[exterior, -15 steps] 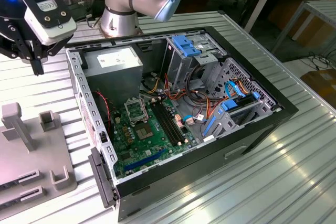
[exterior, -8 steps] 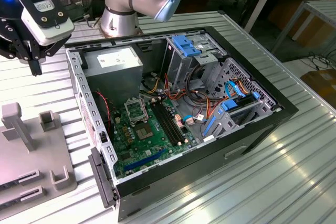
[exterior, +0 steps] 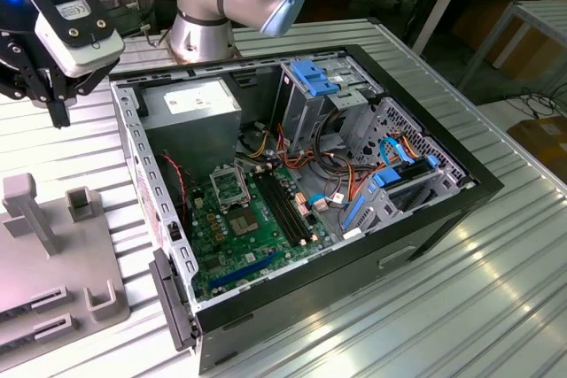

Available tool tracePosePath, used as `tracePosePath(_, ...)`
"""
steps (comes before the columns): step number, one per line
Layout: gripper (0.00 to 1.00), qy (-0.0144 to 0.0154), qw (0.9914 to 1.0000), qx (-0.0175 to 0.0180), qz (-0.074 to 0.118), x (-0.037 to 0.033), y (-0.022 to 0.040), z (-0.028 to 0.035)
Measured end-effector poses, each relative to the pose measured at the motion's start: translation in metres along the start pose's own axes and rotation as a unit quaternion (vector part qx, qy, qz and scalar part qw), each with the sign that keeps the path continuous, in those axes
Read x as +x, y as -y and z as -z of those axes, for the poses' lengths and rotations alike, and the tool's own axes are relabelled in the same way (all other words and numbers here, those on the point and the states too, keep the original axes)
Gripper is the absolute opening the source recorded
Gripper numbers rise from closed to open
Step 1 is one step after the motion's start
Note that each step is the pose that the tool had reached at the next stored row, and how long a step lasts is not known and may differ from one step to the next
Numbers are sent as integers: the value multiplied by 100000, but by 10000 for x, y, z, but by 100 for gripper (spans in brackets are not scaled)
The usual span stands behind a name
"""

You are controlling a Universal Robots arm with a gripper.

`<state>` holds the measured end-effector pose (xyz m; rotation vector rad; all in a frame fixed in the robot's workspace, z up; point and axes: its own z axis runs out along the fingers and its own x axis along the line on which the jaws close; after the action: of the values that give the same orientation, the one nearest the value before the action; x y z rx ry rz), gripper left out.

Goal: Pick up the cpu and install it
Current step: 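Reach for the cpu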

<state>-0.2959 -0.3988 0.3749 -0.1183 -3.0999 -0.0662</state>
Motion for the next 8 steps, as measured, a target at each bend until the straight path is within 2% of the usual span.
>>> tracePosePath(4,11,-4,100000,-24,7,42,15,-3)
tracePosePath(6,11,1,100000,-34,5,94,31,-7)
tracePosePath(8,11,2,100000,-38,2,181,42,-11)
